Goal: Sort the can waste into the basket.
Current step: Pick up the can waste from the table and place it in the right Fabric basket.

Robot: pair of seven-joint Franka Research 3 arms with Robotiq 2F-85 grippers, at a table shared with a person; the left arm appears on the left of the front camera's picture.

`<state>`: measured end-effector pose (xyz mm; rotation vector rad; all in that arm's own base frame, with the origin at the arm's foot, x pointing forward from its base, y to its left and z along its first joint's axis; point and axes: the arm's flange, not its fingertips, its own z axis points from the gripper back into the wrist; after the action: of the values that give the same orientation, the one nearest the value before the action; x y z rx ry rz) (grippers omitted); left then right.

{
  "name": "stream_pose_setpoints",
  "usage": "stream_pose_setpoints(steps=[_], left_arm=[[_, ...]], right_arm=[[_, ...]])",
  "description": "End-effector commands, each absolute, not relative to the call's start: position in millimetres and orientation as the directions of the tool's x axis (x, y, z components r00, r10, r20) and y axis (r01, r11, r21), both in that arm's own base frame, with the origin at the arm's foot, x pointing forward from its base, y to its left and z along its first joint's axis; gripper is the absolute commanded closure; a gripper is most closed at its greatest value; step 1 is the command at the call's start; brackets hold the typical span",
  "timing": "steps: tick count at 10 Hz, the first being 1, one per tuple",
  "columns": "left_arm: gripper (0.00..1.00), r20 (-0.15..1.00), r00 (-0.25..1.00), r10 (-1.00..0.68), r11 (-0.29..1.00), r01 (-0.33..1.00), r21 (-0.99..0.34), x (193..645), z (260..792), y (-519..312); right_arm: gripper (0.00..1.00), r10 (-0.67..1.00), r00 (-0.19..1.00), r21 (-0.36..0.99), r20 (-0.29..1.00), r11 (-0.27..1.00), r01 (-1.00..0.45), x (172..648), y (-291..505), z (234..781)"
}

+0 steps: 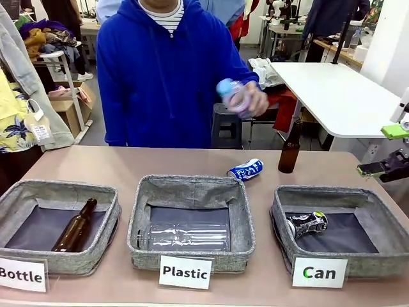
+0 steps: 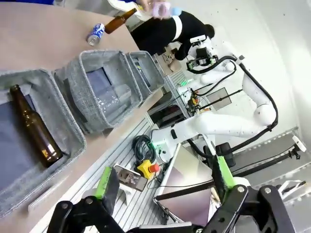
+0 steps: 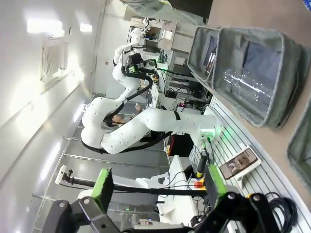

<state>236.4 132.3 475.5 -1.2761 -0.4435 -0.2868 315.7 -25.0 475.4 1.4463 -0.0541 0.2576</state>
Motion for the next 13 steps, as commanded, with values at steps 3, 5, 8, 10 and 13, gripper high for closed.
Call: stream_pose_setpoints(steps=[3,5,8,10,13], left_arm=[[0.00,0.467,0.883,0.048,0.262,0.440,-0.859,234,482,129],[0.00,0.467,0.883,0.048,0.262,0.440,-0.859,234,482,129],[0.00,0.467,0.883,0.048,0.262,0.440,-0.859,234,482,129],[0.00,0.467,0.883,0.048,0.262,0.440,-0.859,234,482,129],[0.00,0.467,0.883,0.048,0.262,0.440,-0.859,234,482,129]], right_arm=[[0.00,0.141,0.969,0.970,0.201,0.111,-0.217,314,-27,476],[0.00,0.141,0.969,0.970,0.201,0.111,-0.217,314,-27,476],[0.00,0.200,0.946,0.881,0.254,0.357,-0.312,315,-22,490],[0.00,0.296,0.920,0.756,0.255,0.533,-0.381,347,7,500],[0.00,0.465,0.833,0.300,0.299,0.783,-0.545,389,64,492]])
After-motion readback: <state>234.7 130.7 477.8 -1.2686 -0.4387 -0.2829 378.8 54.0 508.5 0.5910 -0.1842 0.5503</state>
